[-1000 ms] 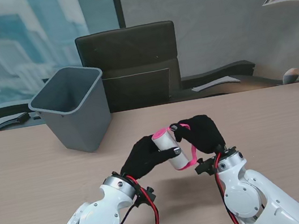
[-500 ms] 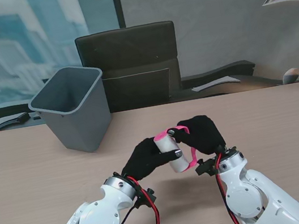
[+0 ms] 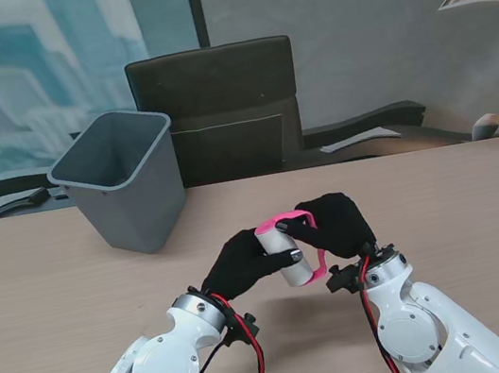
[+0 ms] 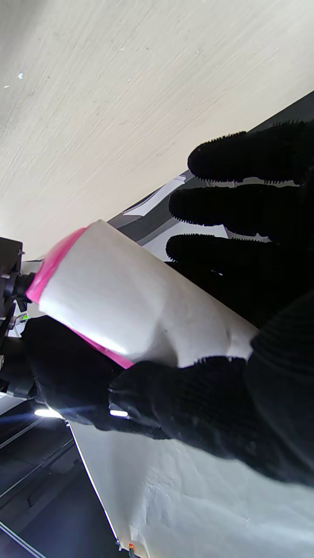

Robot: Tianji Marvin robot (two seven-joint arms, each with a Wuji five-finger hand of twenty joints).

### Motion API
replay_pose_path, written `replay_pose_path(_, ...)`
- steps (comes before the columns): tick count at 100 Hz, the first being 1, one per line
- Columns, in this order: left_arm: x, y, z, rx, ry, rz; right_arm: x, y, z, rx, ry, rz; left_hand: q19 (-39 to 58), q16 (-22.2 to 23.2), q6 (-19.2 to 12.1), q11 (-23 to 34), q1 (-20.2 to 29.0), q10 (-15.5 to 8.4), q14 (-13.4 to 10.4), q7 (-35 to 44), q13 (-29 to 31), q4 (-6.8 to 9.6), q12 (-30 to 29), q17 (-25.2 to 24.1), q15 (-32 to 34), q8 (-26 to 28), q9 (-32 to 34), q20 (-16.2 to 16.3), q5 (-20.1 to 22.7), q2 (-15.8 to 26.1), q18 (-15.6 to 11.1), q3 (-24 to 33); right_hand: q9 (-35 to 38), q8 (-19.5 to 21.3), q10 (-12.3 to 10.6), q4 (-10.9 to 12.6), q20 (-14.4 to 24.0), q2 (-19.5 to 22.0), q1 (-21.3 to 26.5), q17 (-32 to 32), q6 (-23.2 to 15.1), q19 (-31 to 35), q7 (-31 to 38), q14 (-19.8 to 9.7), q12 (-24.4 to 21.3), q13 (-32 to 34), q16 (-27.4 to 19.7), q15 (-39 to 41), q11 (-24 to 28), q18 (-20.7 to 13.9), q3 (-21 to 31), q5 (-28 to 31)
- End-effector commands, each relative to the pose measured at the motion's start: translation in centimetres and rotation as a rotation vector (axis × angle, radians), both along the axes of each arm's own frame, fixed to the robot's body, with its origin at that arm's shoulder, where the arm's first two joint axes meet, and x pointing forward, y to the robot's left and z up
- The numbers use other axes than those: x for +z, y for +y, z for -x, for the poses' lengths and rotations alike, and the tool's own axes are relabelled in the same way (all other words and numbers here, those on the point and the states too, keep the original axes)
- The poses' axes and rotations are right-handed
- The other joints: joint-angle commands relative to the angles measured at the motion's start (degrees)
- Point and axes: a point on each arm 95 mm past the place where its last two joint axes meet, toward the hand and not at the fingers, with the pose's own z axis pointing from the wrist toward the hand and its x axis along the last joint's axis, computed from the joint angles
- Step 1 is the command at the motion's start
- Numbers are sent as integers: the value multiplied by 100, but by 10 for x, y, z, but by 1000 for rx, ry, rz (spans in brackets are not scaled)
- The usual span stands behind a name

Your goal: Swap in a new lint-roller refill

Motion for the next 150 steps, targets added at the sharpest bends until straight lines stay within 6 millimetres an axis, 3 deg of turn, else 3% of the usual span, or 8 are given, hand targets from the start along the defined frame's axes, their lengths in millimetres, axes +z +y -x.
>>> replay_pose_path(1, -1, -1, 0, -17, -8, -13, 2, 6, 2, 27, -3, 1, 163, 2, -1033, 123, 1000, -171, -71, 1075, 5, 249, 131, -17, 158, 315, -27, -60, 398, 712, -113, 806, 297, -32, 303, 261, 144, 561, 693, 406, 320, 1395, -51, -2193, 61, -70, 206, 665, 358, -1431, 911, 163)
replay_pose_path(25, -2, -1, -3, -17, -30, -30, 3, 9, 2, 40, -2, -19, 163, 2, -1035, 119, 1010, -162, -68, 1071, 0, 248, 133, -19, 156, 322, -20, -59, 397, 702, -104, 813, 298, -16, 402, 152, 148, 1042, 781, 394, 385, 1395, -113, -2062, 47, -76, 170, 693, 279, -1249, 520, 81)
replay_pose_path(76, -5, -2, -6, -27, -102, -72, 5, 13, 3, 48, -4, -62, 164, 5, -1021, 115, 1009, -155, -63, 1044, -5, 248, 138, -28, 158, 340, -27, -60, 411, 700, -94, 821, 299, -39, 559, 77, 224, 1585, 669, 390, 354, 1395, -98, -1852, 56, -86, 157, 739, 255, -1052, -97, 141)
replay_pose_path(82, -5, -2, -6, -26, -104, -72, 5, 13, 4, 49, -4, -66, 167, 6, -1020, 117, 1010, -154, -59, 1040, 4, 248, 139, -23, 162, 341, -24, -59, 408, 699, -93, 822, 301, -53, 557, 104, 332, 1780, 761, 404, 421, 1395, -64, -1852, 71, -87, 189, 752, 288, -1074, -530, 152)
replay_pose_path(98, -4, 0, -5, -16, -116, -75, 5, 13, 4, 54, -1, -72, 166, 6, -1017, 117, 1009, -159, -60, 1036, -5, 247, 140, -24, 160, 345, -27, -60, 408, 701, -96, 825, 300, -60, 566, 102, 460, 2086, 443, 430, 552, 1395, -63, -1873, 89, -90, 238, 772, 331, -1098, -881, 146)
replay_pose_path(101, -4, 0, -5, -13, -119, -76, 5, 13, 4, 53, -1, -71, 166, 6, -1020, 118, 1007, -158, -62, 1038, -1, 246, 140, -24, 162, 348, -26, -61, 411, 704, -97, 824, 300, -79, 558, 162, 532, 2206, 736, 431, 562, 1394, -53, -1877, 87, -84, 303, 749, 335, -1106, -1415, 140)
replay_pose_path(150, -4, 3, -3, 3, -134, -77, 5, 12, 3, 45, 5, -57, 166, 6, -1020, 121, 1011, -156, -60, 1037, -5, 246, 143, -26, 164, 351, -32, -63, 408, 705, -93, 819, 299, -94, 549, 203, 481, 2231, 736, 424, 561, 1395, -74, -1919, 78, -81, 244, 728, 314, -1133, -1833, 130)
